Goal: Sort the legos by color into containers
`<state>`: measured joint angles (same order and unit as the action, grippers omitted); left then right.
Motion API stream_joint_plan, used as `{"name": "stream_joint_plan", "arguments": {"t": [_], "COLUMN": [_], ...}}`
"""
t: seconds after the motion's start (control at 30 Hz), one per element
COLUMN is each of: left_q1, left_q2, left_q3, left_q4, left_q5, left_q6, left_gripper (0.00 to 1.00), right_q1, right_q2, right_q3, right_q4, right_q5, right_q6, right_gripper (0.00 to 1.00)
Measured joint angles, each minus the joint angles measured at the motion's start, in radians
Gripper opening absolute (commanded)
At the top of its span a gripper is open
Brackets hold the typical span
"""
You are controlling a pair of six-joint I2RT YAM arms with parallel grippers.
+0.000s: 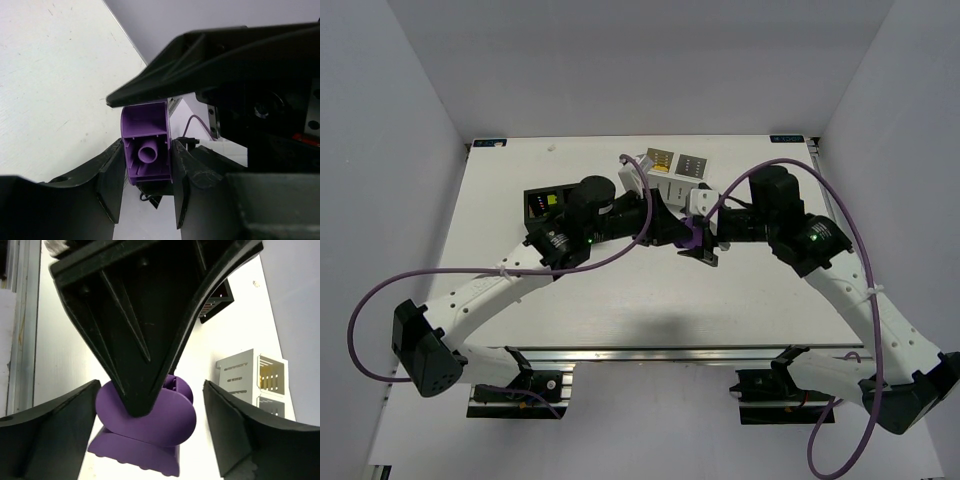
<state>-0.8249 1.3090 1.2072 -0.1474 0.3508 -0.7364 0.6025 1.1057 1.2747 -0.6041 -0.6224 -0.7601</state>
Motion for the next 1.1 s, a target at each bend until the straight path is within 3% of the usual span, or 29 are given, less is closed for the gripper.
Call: {"name": "stream_joint_plan", "arguments": {"t": [0.2, 0.57, 0.77, 0.87, 1.1], "left_q1": [0.001, 0.050, 0.056, 0.056, 0.056], "left_q2": [-0.013, -0.117, -0.157, -0.195, -0.344], "left_q3": [0.000, -0.013, -0.088, -0.161, -0.298], "left_q4": [-0.027, -0.097, -0.078, -0.059, -0.024], "left_q5": [-0.033, -0.227, -0.238, -0.238, -0.235], "left_q6": [0.044, 0.171, 0.222, 0.248, 0.334], "left_gripper": [0.00, 0.00, 0.00, 0.00, 0.00], "right_q1": [-0.004, -0.038, -0.088, -0.130, -0.223], "right_q2": [-0.022, -0.096, -0.097, -0.083, 0.040], "right_q3": [-0.048, -0.182, -0.257, -0.266, -0.231], "right_q4": [0.039, 0.110, 0.197, 0.215, 0.208], "right_q5": [0.046, 0.135, 0.186, 0.119, -0.238], "right_q6": [0.048, 0.149, 0.273, 0.336, 0.387], "right_gripper": [0.89, 0.89, 0.89, 0.89, 0.89]}}
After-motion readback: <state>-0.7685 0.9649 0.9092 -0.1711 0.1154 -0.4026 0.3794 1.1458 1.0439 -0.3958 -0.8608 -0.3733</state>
